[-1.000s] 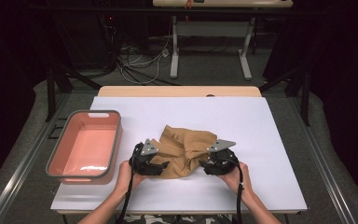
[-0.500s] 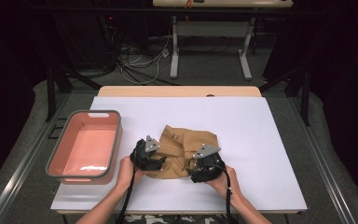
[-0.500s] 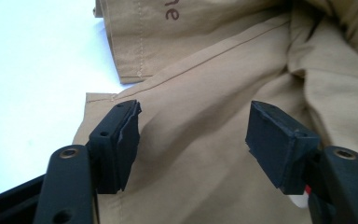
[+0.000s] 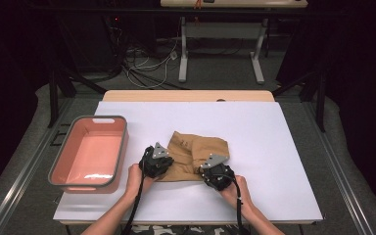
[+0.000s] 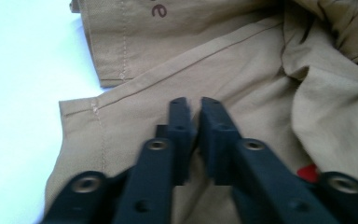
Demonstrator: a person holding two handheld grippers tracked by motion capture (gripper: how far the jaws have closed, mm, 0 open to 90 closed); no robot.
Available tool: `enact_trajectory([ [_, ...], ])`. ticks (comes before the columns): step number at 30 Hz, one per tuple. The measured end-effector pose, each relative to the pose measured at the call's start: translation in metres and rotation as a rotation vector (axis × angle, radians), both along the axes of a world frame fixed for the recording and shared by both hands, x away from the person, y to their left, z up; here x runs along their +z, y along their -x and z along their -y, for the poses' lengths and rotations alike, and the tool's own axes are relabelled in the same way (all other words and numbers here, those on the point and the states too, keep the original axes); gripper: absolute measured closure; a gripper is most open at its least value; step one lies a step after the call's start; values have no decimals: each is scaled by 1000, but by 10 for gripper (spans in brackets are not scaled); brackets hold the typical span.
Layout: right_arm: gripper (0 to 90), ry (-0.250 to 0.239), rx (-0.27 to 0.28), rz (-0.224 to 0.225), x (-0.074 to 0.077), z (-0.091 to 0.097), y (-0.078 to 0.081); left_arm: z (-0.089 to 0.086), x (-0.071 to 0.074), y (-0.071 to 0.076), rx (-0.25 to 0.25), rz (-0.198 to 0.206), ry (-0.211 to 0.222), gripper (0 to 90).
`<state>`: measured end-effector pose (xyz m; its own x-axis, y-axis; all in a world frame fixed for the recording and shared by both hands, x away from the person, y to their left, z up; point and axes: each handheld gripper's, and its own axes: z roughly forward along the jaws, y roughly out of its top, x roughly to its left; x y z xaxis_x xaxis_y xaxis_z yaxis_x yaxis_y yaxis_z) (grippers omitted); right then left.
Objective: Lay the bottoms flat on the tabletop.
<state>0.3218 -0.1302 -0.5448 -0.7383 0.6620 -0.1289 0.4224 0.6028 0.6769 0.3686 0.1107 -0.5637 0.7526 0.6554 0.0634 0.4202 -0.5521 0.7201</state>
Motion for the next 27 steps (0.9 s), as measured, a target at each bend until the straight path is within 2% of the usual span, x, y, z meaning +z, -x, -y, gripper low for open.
enact_trajectory([
  [2,844,-2,-2,-1,1,1,0,1,0,1,0,8,-9,884],
  [5,849,4,-1,3,2,2,1,0,1,2,-9,-13,3,890],
  [9,851,8,-4,3,3,7,1,1,3,7,-32,-15,-1,892],
  [13,852,30,-14,9,6,14,1,3,7,16,-72,-6,-16,893],
  [19,854,31,-26,16,7,23,0,7,9,25,-114,-4,-24,893],
  [25,854,40,-52,20,7,30,-2,10,10,28,-145,-15,-11,891],
  [27,855,50,-59,21,7,32,-3,12,9,29,-159,-33,2,890],
])
